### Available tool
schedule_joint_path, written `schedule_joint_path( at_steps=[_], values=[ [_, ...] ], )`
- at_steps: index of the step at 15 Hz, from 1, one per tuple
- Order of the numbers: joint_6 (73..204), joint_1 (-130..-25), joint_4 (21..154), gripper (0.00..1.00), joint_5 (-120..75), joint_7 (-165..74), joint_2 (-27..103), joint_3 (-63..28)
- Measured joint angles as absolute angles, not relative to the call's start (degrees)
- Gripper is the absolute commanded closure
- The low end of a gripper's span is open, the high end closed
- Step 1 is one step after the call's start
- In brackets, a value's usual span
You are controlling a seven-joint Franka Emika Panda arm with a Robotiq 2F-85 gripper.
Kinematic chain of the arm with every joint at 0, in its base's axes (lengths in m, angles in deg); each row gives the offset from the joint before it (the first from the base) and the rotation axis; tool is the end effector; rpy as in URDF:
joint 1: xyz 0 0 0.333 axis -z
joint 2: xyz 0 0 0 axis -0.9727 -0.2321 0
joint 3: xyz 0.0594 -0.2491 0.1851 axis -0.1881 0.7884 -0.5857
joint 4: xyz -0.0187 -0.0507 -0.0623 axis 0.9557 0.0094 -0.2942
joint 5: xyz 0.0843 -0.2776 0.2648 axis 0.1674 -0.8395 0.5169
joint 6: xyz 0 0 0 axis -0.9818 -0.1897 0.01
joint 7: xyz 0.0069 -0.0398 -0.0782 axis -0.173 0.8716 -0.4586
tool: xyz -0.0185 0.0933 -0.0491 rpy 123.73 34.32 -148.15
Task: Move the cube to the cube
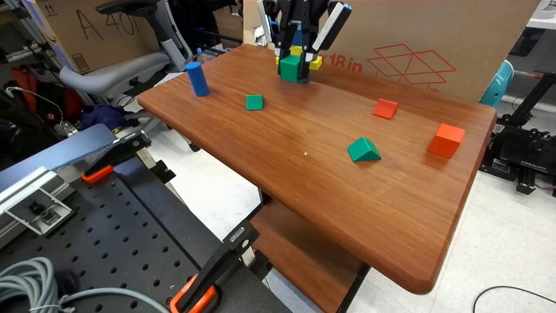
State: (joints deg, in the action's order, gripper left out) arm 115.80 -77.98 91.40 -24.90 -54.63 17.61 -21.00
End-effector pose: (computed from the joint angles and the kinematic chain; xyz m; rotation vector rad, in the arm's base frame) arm 0.6354 0.0063 0.2050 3.0085 0.2309 -0.5634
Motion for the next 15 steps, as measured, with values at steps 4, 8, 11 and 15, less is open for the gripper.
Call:
schedule_joint_path(
  at_steps=[4, 8, 11, 15],
  values=[
    [115.9, -77.9, 90.7, 0.92, -25.3, -54.6, 14.8, -20.3],
    [115.9, -77.5, 88.3, 0.92, -25.4, -54.6, 11.6, -19.8],
    [115.9, -77.3, 86.4, 0.92, -25.6, -54.6, 9.5, -19.6],
    [115.6, -77.2, 84.1, 0.36, -25.6, -54.6, 7.6, -19.4]
  ],
)
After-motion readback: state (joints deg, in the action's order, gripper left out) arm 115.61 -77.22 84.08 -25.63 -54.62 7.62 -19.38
